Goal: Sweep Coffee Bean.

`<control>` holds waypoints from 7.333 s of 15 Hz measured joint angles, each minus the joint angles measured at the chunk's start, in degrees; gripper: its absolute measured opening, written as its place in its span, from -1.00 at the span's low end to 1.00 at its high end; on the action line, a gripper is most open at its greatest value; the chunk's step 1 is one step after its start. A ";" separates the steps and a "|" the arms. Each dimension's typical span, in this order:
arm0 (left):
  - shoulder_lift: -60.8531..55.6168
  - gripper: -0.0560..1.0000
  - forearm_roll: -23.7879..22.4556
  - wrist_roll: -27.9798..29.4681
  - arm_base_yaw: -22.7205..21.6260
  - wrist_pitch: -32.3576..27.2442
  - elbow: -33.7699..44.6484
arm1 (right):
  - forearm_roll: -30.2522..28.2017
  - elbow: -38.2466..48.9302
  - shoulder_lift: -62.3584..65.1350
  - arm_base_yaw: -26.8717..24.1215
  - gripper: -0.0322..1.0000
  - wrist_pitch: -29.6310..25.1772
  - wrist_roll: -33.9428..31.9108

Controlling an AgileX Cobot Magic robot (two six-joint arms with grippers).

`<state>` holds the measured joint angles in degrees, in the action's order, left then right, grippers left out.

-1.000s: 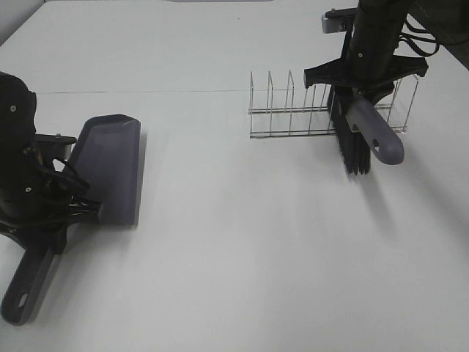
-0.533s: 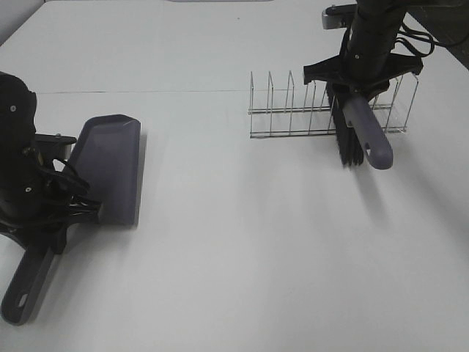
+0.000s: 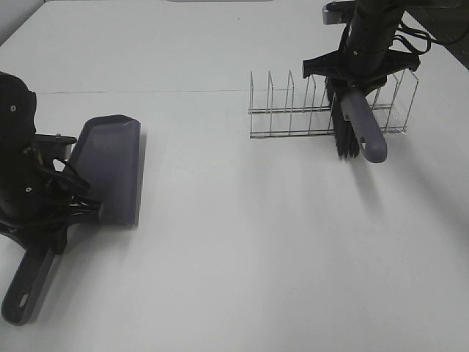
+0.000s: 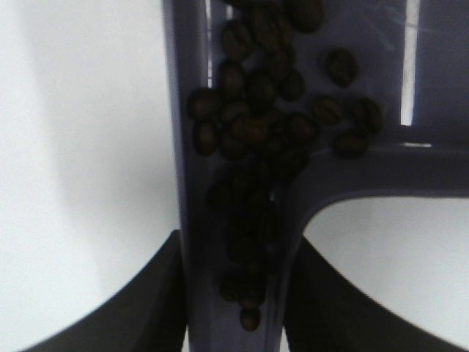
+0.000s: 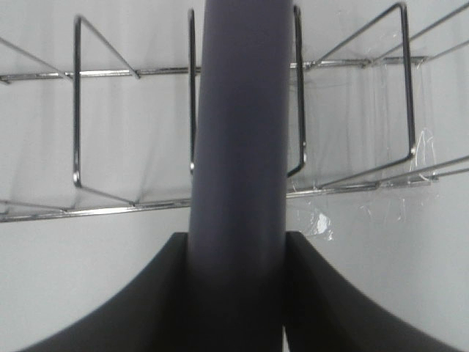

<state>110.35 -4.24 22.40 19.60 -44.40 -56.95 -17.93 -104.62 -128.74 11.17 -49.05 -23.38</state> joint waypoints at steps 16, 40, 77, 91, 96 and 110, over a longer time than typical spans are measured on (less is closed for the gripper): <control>0.00 -0.27 1.26 0.00 0.00 -0.06 0.00 | 5.84 -3.67 -1.32 -0.06 0.58 -0.92 4.58; 1.26 -0.27 6.36 -7.68 -5.27 -3.67 -9.05 | 17.93 46.87 50.53 0.06 0.58 6.53 16.90; -61.48 0.90 4.24 -14.15 -5.27 -9.45 12.66 | 17.93 61.36 76.26 0.06 0.55 -9.11 25.10; -100.90 0.91 0.86 -10.66 -5.27 -23.43 25.10 | 22.57 77.18 105.08 0.06 0.55 -13.41 25.61; -109.84 0.91 1.09 -11.86 -5.27 -21.77 25.55 | 23.61 78.27 111.15 0.06 0.55 -14.44 25.95; -110.70 0.91 6.53 -25.67 -5.27 -17.70 27.22 | 23.55 78.27 128.97 0.06 0.55 -14.50 26.01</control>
<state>-0.34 2.29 -3.27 14.32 -62.11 -29.74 5.61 -26.36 0.23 11.23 -63.54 2.64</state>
